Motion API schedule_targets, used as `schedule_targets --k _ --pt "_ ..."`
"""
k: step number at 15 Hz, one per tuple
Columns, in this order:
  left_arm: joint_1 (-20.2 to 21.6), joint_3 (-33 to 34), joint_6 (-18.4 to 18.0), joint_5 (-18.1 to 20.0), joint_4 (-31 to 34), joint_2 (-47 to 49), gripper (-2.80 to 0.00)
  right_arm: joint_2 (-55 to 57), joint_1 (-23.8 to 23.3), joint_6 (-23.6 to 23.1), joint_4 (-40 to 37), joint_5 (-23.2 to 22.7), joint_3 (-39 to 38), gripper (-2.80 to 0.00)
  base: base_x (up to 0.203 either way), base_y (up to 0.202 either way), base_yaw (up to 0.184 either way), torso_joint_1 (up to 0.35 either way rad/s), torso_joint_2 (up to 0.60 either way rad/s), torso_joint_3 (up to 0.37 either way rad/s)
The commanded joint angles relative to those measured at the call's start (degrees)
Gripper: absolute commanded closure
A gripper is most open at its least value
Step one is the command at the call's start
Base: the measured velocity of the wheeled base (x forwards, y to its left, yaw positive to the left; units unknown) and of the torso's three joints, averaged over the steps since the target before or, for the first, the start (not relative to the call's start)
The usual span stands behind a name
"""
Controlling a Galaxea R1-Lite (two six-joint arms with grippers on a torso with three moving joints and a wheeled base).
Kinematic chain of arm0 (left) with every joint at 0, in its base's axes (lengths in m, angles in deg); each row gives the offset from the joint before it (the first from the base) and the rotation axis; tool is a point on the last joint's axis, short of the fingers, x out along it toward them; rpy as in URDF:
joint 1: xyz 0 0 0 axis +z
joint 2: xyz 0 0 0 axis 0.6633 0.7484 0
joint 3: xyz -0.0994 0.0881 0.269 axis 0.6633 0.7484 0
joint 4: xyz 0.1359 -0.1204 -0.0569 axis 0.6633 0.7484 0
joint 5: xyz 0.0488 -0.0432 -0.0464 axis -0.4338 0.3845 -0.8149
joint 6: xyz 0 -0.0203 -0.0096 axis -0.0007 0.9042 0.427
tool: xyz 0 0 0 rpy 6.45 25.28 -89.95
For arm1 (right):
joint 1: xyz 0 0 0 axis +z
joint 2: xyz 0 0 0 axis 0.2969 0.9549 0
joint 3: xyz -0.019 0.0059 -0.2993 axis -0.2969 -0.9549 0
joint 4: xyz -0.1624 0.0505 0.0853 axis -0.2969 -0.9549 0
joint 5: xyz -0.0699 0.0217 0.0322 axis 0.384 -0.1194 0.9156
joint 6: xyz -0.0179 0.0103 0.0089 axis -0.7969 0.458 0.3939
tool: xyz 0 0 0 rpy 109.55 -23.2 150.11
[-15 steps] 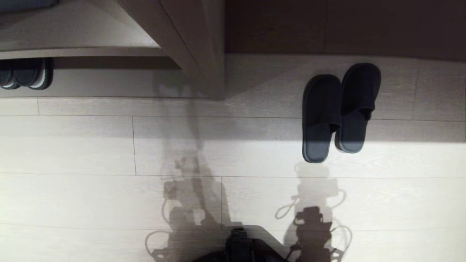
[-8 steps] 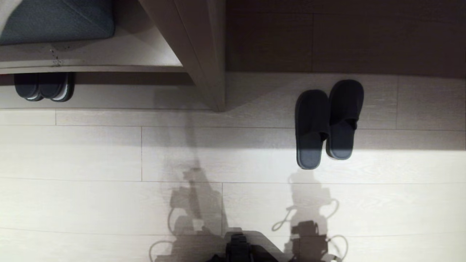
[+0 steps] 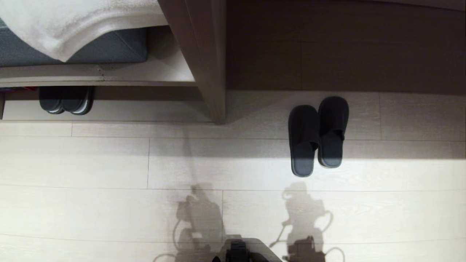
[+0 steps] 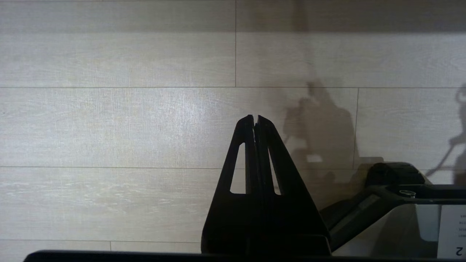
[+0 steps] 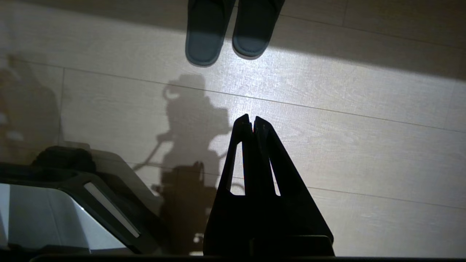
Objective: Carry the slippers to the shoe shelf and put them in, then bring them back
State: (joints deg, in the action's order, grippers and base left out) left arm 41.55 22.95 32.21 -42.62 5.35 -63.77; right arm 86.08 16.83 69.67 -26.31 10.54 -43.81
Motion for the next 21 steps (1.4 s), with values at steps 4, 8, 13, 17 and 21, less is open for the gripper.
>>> schedule_targets --k 4,8,13,17,21 --pt "0.00 0.00 0.01 -0.01 0.00 0.05 0.00 0.29 0.00 -0.07 0.02 -0.02 0.00 0.00 0.000 0.000 0.000 0.002 0.00 0.200" --pt "0.00 0.00 0.01 -0.01 0.00 0.05 0.00 0.27 0.00 -0.07 0.02 0.07 0.00 0.00 0.000 0.000 0.000 0.002 0.00 0.203" --pt "0.00 0.00 0.01 -0.01 0.00 0.05 0.00 0.20 0.00 -0.07 -0.06 0.07 0.00 0.00 0.000 0.000 0.000 0.001 0.00 0.203" --pt "0.00 0.00 0.01 -0.01 0.00 0.05 0.00 0.20 0.00 -0.07 -0.06 0.07 0.00 0.00 0.000 0.000 0.000 0.004 0.00 0.203" --pt "0.00 0.00 0.01 -0.01 0.00 0.05 0.00 0.20 0.00 -0.07 -0.06 0.07 0.00 0.00 0.000 0.000 0.000 0.000 0.00 0.203"
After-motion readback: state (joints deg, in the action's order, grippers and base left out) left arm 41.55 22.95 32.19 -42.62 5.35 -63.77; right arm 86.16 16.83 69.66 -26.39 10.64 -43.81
